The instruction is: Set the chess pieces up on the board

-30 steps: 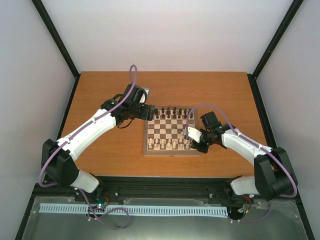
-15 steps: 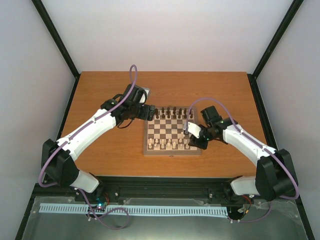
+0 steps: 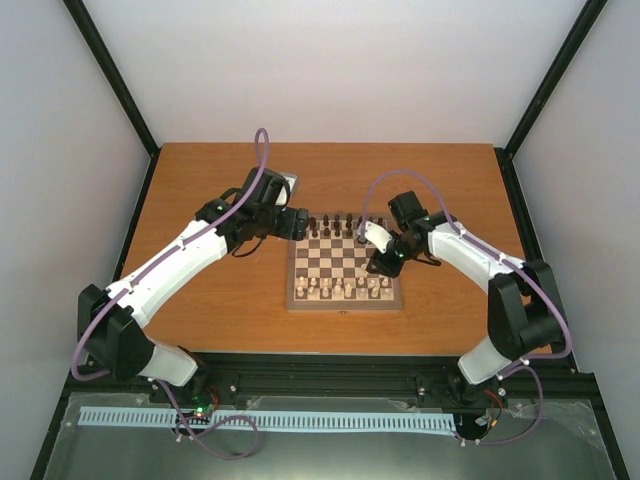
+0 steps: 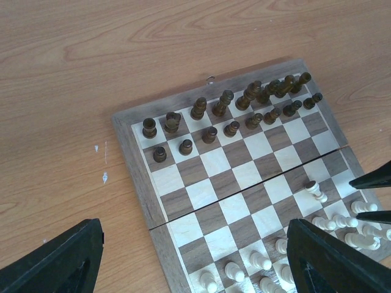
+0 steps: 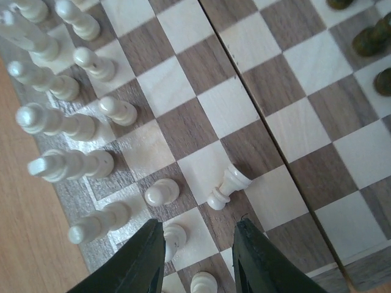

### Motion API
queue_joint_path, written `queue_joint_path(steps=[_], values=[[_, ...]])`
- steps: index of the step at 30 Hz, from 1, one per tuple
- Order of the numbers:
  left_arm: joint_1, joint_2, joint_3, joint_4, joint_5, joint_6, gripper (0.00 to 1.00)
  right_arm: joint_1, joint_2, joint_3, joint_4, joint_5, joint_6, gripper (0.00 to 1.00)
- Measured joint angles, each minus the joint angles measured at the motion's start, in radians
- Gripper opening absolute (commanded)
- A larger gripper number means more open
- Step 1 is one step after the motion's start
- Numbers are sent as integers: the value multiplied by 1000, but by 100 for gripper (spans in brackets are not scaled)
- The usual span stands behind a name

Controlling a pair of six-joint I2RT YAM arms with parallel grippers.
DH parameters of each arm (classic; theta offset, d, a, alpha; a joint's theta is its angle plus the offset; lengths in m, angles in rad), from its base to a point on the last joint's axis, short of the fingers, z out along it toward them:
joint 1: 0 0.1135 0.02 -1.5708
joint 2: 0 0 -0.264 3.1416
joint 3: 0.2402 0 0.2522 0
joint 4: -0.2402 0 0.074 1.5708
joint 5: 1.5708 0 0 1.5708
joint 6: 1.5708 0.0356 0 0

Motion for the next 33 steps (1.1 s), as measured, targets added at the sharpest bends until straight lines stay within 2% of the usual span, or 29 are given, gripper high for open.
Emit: queue_joint_path(steps=[11, 33], values=[[0, -2, 0, 0, 1, 4, 84, 5, 104, 16, 0, 53, 46, 33], [0, -2, -2, 0, 3, 11, 84, 34, 206, 66, 24, 114, 80, 34]])
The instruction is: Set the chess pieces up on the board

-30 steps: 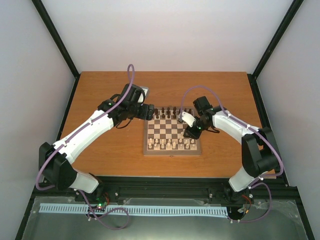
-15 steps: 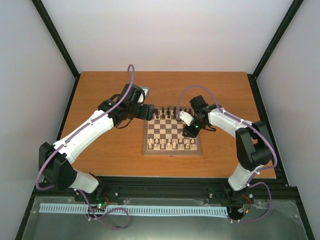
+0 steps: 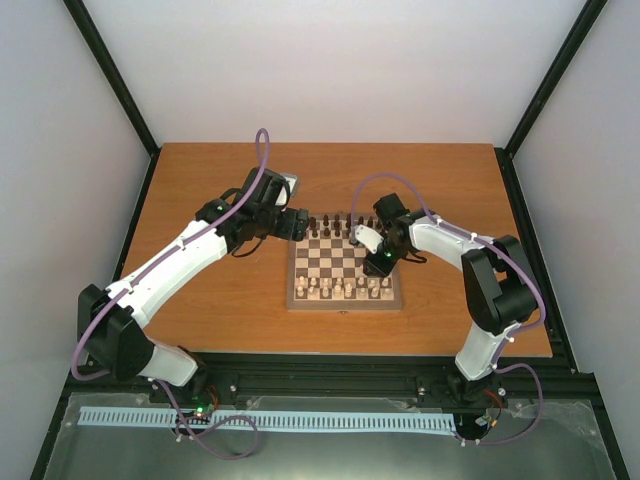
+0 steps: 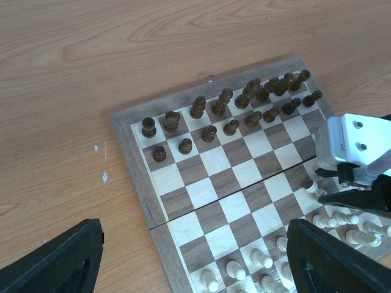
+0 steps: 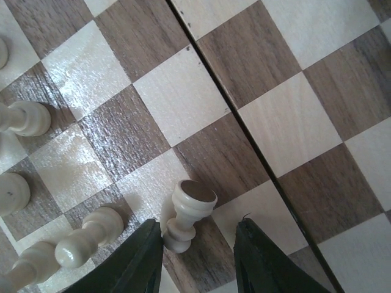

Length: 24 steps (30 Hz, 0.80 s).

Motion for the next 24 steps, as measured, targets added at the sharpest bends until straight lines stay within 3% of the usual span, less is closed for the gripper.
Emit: queue_joint_path(steps=[12, 24], values=[[0, 0, 0, 0, 11, 1, 84, 2, 1, -7, 47, 77, -10, 29], [0, 0, 0, 0, 23, 1, 84, 2, 1, -12, 65, 69, -54, 16]])
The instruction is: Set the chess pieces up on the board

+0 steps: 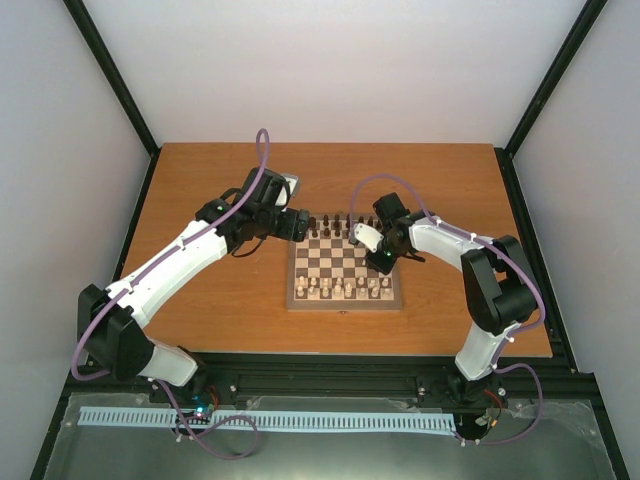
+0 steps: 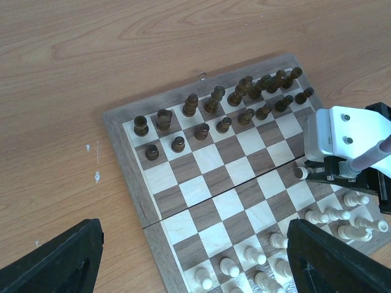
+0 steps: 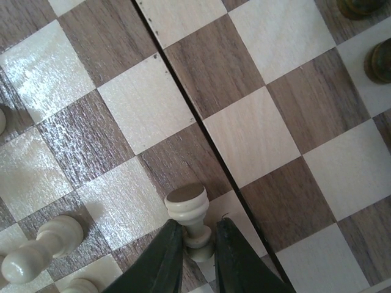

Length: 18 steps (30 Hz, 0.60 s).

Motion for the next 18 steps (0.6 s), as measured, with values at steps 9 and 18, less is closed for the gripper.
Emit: queue_joint_path(steps=[9, 18], values=[[0, 9, -3, 10, 74, -40, 84, -5, -54, 10, -63, -56, -13, 16], [0, 52, -108, 208, 290, -251, 75, -6, -156, 35, -91, -126, -2, 16]])
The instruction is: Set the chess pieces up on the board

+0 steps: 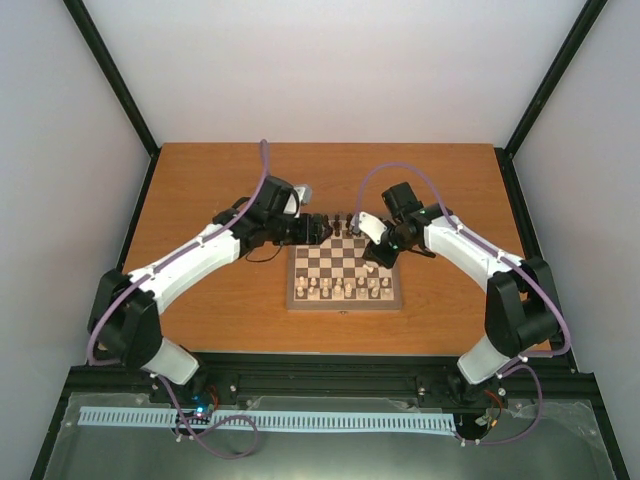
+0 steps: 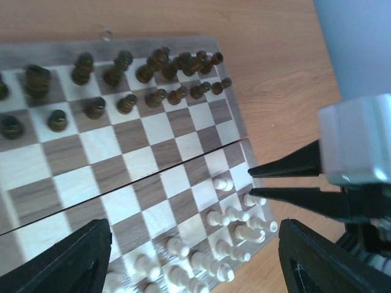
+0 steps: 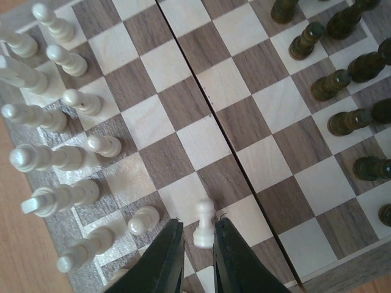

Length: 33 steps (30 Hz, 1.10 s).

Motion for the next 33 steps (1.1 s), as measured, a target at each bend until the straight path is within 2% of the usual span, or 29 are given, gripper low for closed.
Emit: queue_joint_path(steps=[4, 8, 13, 16, 28, 33], values=[[0, 73, -61, 157, 100, -109, 69, 0, -21, 0, -3, -17, 10, 16], [0, 142, -95, 259, 161, -181, 68, 0, -27, 0, -2, -21, 15, 17], [0, 153, -105, 300, 177, -202, 69, -6, -27, -23, 18, 8, 22, 30], [0, 145, -105, 301, 172, -196, 69, -13, -27, -54, 26, 28, 23, 33], [0, 103, -108, 249, 155, -151, 70, -15, 32, -77, 29, 71, 18, 32], [0, 92, -108, 230, 150, -138, 70, -16, 66, -78, 28, 87, 19, 24]])
